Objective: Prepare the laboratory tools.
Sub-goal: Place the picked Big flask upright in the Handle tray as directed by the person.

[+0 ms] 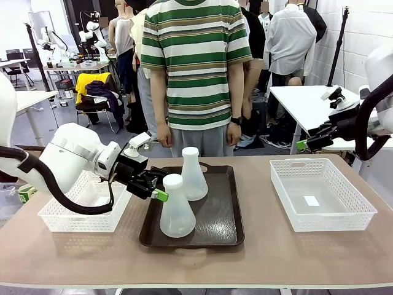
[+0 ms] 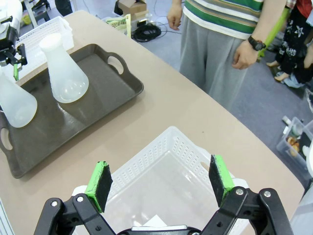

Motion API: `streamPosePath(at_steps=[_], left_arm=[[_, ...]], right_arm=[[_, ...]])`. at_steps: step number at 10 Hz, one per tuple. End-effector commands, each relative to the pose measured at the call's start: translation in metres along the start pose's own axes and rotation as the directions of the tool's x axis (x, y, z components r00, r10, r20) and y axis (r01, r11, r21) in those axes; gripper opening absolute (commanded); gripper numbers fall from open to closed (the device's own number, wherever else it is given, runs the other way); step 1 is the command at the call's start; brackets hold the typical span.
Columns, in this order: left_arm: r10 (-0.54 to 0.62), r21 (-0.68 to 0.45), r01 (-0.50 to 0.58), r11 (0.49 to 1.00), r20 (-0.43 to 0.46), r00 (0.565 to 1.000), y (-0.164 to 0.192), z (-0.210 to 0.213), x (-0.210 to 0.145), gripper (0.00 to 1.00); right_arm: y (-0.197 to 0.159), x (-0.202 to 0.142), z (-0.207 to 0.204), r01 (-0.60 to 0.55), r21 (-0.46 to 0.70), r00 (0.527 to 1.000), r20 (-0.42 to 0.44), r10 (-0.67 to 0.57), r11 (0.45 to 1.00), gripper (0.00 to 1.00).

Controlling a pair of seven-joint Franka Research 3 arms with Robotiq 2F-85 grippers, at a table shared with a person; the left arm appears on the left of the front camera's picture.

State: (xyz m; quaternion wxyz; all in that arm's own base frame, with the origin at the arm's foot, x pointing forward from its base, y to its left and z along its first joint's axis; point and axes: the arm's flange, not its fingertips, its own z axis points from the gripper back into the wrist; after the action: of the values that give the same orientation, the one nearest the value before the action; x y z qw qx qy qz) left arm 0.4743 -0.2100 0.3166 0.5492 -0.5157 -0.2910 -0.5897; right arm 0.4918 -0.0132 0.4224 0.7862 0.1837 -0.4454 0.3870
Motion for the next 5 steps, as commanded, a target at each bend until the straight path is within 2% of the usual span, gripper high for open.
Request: streamPosePath(at_steps=[1,5], left_arm=[[-0.007,0.0,0.007,1.0,-0.001,1.0,-0.0001,0.0002,-0.0004,1.0],[-0.007,0.0,0.007,1.0,-0.001,1.0,-0.0001,0.0002,-0.0004,1.0]], right_arm=[[0.0006,-0.0005,-0.0008,-0.001,0.0,1.0,-0.001,0.001,1.0,1.0],[0.0006,-0.0005,-0.0008,-0.001,0.0,1.0,-0.001,0.001,1.0,1.0]])
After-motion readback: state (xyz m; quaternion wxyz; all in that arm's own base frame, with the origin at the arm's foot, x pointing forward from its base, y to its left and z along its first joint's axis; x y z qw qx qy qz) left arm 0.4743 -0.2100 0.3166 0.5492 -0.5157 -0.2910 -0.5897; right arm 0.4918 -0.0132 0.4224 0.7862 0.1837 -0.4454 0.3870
